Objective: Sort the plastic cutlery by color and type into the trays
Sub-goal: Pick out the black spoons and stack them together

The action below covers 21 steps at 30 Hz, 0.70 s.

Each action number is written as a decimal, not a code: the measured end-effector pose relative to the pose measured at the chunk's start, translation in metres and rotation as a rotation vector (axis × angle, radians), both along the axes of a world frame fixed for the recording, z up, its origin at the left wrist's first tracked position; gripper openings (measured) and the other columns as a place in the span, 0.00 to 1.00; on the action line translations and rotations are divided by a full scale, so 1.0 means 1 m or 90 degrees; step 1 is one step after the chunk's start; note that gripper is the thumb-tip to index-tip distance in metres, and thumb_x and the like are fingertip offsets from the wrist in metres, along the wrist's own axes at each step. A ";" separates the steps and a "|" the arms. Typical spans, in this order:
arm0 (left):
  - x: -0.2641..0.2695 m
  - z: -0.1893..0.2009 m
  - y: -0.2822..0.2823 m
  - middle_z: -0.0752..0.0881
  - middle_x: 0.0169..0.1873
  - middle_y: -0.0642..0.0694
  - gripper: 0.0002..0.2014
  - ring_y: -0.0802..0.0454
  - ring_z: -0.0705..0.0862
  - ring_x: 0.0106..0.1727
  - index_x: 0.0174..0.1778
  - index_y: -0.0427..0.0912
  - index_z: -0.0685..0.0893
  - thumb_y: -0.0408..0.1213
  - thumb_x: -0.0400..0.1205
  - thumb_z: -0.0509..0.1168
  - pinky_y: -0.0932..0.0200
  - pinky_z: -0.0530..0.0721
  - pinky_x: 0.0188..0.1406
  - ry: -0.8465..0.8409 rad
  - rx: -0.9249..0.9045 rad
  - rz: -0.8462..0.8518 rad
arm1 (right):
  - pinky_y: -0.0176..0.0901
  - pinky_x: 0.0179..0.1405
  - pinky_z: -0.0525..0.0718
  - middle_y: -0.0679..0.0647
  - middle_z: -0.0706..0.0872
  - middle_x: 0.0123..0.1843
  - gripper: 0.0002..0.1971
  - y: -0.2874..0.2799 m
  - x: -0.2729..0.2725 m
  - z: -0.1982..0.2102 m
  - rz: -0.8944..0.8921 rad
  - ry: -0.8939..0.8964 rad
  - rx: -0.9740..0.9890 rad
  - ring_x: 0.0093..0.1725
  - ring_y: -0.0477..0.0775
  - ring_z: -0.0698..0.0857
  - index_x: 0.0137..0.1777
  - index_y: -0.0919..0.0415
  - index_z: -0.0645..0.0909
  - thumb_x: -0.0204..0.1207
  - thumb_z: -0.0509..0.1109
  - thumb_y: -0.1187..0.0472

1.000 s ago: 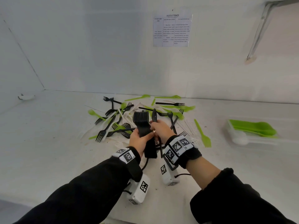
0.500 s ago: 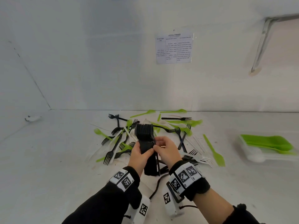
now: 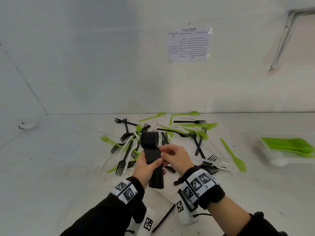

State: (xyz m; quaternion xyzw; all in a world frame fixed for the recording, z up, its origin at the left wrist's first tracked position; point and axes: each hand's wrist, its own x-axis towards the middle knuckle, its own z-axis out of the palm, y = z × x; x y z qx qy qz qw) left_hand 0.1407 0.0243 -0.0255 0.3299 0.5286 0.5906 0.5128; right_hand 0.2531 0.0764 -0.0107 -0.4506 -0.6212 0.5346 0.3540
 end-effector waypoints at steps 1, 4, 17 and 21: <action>-0.002 0.000 0.000 0.84 0.51 0.33 0.17 0.40 0.87 0.40 0.63 0.35 0.75 0.21 0.78 0.65 0.50 0.89 0.31 -0.011 -0.003 -0.006 | 0.34 0.36 0.86 0.54 0.85 0.42 0.12 0.000 -0.002 0.000 0.001 -0.007 0.001 0.32 0.51 0.83 0.58 0.65 0.83 0.78 0.64 0.73; -0.009 0.003 0.001 0.84 0.48 0.36 0.17 0.45 0.87 0.37 0.63 0.36 0.75 0.21 0.79 0.64 0.53 0.88 0.29 -0.011 -0.013 -0.017 | 0.35 0.34 0.86 0.51 0.83 0.37 0.10 0.002 -0.007 0.006 0.025 -0.012 -0.019 0.30 0.48 0.82 0.55 0.64 0.82 0.78 0.64 0.72; -0.069 0.007 -0.014 0.83 0.43 0.39 0.14 0.46 0.85 0.34 0.53 0.38 0.77 0.21 0.76 0.68 0.52 0.87 0.28 0.093 0.013 0.030 | 0.38 0.64 0.74 0.54 0.81 0.66 0.19 0.008 -0.021 0.015 0.225 -0.589 0.132 0.65 0.54 0.79 0.68 0.58 0.78 0.78 0.68 0.59; -0.082 0.011 -0.019 0.83 0.43 0.39 0.13 0.45 0.84 0.35 0.50 0.41 0.77 0.21 0.76 0.68 0.50 0.87 0.29 0.089 0.022 0.044 | 0.45 0.65 0.76 0.60 0.77 0.70 0.27 0.000 -0.050 0.017 0.404 -0.756 0.168 0.68 0.60 0.77 0.74 0.60 0.71 0.76 0.71 0.59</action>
